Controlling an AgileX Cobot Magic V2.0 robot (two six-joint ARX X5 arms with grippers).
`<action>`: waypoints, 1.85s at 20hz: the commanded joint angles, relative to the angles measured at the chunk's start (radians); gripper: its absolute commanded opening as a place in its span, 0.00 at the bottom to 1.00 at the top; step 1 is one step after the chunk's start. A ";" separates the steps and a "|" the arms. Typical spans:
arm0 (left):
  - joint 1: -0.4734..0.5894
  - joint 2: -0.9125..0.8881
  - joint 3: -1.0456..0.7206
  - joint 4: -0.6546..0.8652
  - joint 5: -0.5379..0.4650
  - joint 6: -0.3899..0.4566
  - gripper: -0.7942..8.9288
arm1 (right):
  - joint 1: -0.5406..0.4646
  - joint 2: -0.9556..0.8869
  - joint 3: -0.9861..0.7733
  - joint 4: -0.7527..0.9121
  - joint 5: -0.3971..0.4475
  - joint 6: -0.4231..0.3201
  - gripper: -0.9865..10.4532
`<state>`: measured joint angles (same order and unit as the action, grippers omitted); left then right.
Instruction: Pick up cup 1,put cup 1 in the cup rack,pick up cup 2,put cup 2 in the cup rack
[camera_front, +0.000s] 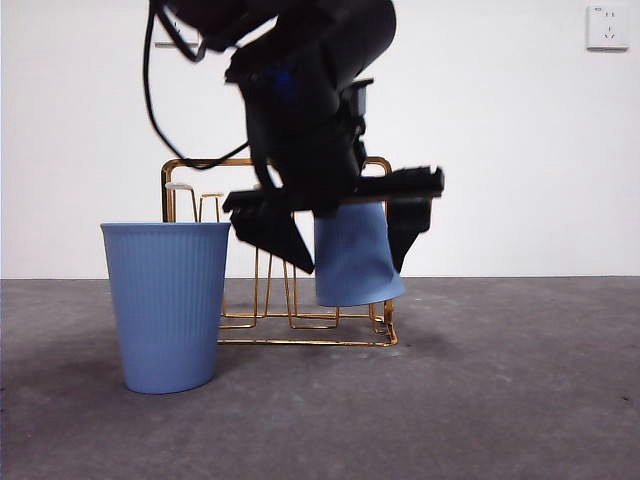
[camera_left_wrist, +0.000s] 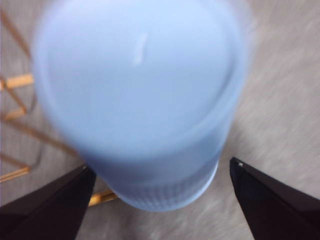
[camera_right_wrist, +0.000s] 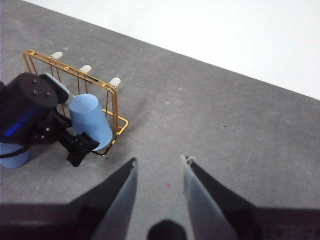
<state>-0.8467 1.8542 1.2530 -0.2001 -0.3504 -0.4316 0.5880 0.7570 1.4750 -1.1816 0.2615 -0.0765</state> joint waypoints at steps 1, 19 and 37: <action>-0.001 0.008 0.032 -0.072 0.036 -0.010 0.54 | 0.001 -0.003 -0.004 0.005 -0.003 -0.006 0.22; -0.025 -0.011 0.117 -0.344 0.261 -0.060 0.54 | 0.001 -0.003 -0.004 0.005 -0.004 -0.010 0.22; -0.174 -0.184 0.253 -0.411 0.505 0.019 0.53 | 0.001 -0.002 -0.004 -0.012 -0.048 0.021 0.22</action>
<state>-1.0210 1.7031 1.4998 -0.6170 0.1501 -0.4454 0.5880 0.7570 1.4750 -1.1961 0.2188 -0.0731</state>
